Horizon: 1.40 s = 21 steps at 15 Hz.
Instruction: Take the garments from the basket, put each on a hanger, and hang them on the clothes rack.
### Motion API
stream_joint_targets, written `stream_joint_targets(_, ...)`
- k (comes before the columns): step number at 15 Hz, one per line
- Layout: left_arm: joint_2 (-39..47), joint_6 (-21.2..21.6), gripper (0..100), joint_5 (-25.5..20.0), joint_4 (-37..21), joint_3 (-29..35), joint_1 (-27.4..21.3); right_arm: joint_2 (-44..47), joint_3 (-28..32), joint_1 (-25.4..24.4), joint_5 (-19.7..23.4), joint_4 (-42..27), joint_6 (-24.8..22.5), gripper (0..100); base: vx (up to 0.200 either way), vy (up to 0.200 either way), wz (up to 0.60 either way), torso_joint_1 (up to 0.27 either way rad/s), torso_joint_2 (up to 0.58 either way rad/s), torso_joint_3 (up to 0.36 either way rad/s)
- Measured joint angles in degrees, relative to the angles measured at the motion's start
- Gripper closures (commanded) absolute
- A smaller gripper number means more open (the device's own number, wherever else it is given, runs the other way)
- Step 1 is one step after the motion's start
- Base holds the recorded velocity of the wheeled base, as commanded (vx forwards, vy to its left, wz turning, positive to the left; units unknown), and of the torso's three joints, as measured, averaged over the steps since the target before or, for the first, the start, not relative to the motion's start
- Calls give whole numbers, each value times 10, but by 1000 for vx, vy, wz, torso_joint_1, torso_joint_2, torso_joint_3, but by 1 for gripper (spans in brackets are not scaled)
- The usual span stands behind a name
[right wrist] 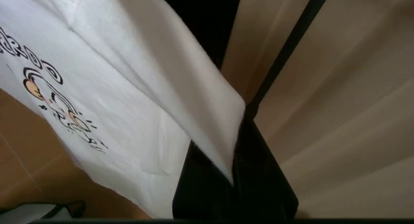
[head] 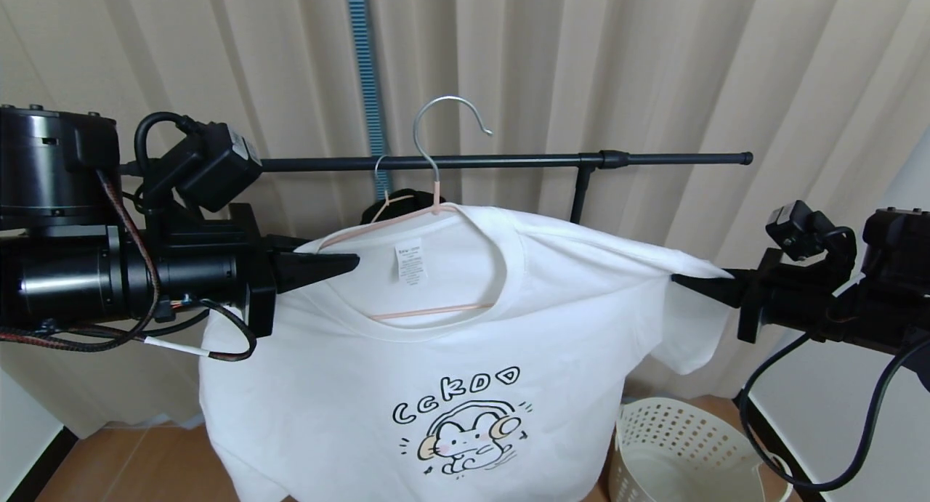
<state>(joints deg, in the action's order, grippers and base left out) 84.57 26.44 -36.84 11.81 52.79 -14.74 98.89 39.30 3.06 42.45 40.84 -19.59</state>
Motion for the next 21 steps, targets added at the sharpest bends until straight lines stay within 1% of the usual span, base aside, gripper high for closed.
stream_joint_targets(5,-8,-1,100,0,0,-1,4,6,14,11,0,0,26,100,0,0,0,0,0,0)
stream_joint_targets(9,-11,-3,100,0,0,-4,7,14,25,18,-1,0,31,100,0,0,0,0,0,0)
stream_joint_targets(11,-14,-3,100,0,-1,-7,9,19,31,21,-1,0,43,100,0,0,0,0,0,0)
stream_joint_targets(21,-22,-3,100,-1,0,-11,24,48,56,42,-2,-1,55,100,0,0,0,0,0,0)
